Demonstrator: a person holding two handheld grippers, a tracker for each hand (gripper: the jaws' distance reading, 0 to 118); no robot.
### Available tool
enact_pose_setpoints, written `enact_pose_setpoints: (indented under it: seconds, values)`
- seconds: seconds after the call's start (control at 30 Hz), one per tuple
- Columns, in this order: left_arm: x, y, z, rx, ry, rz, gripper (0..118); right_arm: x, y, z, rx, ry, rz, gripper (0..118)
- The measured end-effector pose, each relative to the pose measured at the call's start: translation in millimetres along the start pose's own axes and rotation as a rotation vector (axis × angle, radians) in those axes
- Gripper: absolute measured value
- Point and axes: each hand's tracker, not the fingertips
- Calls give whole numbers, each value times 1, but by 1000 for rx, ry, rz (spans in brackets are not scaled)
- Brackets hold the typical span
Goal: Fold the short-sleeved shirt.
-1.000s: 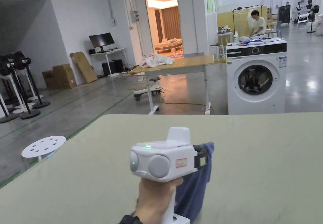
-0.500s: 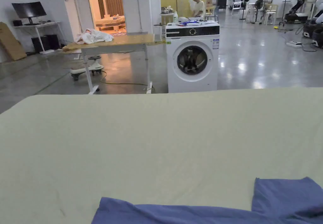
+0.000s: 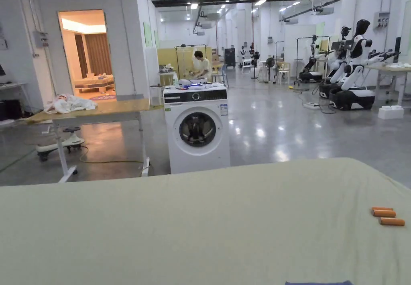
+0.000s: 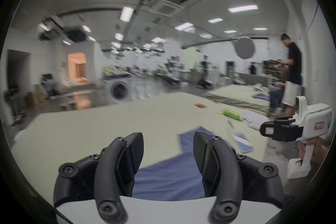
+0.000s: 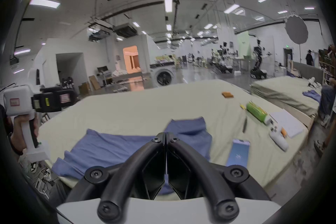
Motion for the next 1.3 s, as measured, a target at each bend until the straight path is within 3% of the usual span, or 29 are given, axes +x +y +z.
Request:
enact_pose_setpoints:
  seconds: [0.13,0.27,0.43,0.63,1.1,1.13,1.2,1.27,1.3]
  values:
    - [-11,-1,73,126,234,-42,14,-14,16,-7,60,59,9,0]
    - [-2,-10,116,172,433,-81,0,-30,22,-12,93,74,67,0]
    - [-4,-22,140,110,490,24,0,-43,18,-13,104,101,93,0]
    - [-6,-32,141,85,504,37,0,-45,18,-14,106,96,83,0]
    - [-46,-34,109,26,390,139,0,-44,3,-22,49,92,91,0]
    - [-55,-39,100,14,372,147,3,-42,0,-23,39,94,84,0]
    - [-68,-54,75,-15,365,114,27,-38,-7,-24,22,96,70,0]
    - [-93,-61,38,-109,351,135,67,-34,-13,-23,4,95,57,0]
    - [-110,-63,19,-155,324,171,67,-32,-15,-24,-8,94,53,0]
